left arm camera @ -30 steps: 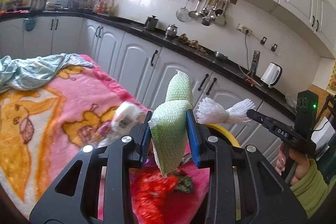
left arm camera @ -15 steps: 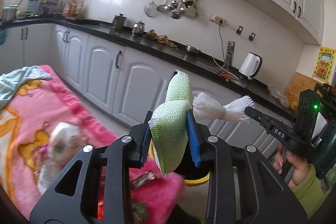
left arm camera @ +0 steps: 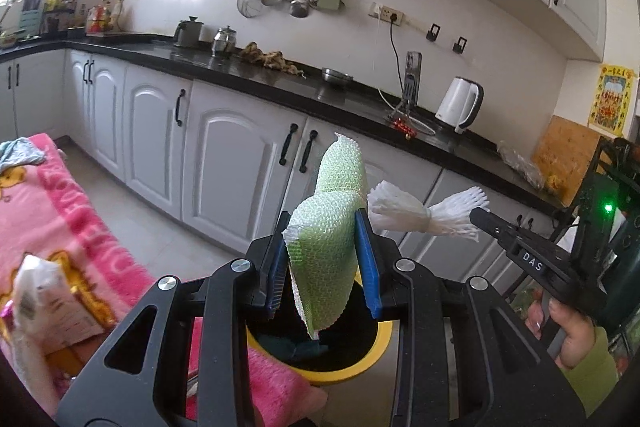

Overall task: Collect trash
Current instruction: 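Carry the green sponge and white mesh bundle over the bin with both tools, then open both tools above the bin to drop the sponge and mesh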

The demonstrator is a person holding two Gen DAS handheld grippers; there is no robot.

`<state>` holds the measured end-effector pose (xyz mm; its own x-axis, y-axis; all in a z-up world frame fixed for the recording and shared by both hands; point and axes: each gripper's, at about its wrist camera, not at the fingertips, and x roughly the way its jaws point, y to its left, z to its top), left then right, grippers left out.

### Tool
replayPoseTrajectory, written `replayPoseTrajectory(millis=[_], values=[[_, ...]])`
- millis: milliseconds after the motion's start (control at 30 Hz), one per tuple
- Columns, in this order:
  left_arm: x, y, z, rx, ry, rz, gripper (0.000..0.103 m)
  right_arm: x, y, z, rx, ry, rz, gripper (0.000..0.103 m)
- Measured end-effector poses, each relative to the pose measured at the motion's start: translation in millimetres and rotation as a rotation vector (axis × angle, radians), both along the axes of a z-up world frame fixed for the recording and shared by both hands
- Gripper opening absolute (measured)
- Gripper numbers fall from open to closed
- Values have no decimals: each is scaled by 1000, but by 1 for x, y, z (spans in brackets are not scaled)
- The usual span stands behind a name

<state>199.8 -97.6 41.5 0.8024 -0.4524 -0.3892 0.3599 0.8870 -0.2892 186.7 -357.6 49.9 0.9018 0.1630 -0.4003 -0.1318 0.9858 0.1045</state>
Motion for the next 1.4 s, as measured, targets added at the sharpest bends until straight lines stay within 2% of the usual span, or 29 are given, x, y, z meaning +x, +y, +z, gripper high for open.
replayPoseTrajectory(millis=[333, 567, 700, 733, 767, 800, 867, 1100, 1400], values=[[31, -27, -32, 34, 59, -3, 25, 16, -6, -34, -88, 45, -57, 7], [46, -30, -61, 31, 124, 8, 25, 30, 8, -63, -136, 103, -42, 7], [52, -26, -74, 26, 157, 28, 27, 36, 15, -75, -131, 132, -28, 9], [54, -24, -77, 23, 168, 40, 31, 38, 16, -78, -124, 138, -25, 12], [55, -22, -79, 16, 180, 43, 37, 40, 17, -81, -108, 151, -22, 23], [56, -19, -81, 7, 195, 48, 38, 41, 17, -84, -90, 159, -18, 30], [56, -16, -83, 18, 205, 61, 44, 42, 18, -86, -57, 173, -9, 35], [47, 1, -78, 8, 224, 107, 63, 40, 16, -78, -13, 163, -6, 44], [19, 34, -45, -33, 188, 160, 82, 28, 22, -56, 54, 122, 37, 55]])
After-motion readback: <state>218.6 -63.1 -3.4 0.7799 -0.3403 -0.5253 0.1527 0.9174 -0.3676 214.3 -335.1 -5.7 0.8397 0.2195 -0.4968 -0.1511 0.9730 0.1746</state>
